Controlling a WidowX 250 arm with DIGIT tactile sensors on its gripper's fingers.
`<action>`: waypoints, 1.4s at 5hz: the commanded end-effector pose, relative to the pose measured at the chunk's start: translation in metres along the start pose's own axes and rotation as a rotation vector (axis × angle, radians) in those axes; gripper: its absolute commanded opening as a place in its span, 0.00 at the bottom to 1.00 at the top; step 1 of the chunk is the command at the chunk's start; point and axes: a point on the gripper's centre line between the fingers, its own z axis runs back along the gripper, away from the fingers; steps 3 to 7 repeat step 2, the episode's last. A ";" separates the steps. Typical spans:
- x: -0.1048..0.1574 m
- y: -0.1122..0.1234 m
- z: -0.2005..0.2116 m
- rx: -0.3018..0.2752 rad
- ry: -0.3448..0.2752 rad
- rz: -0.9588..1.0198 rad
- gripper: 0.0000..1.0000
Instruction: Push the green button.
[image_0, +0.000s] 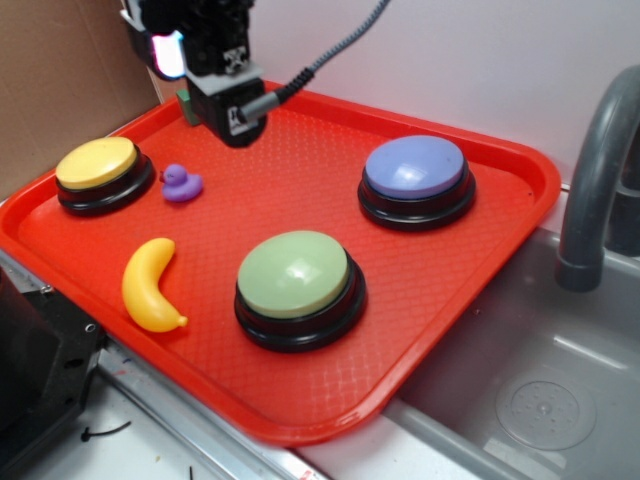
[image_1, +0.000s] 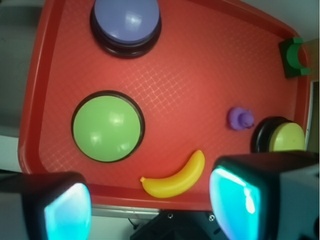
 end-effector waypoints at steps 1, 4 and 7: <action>-0.004 -0.001 0.034 -0.030 -0.117 0.029 1.00; -0.005 0.002 0.043 -0.024 -0.143 0.043 1.00; -0.005 0.002 0.043 -0.024 -0.143 0.043 1.00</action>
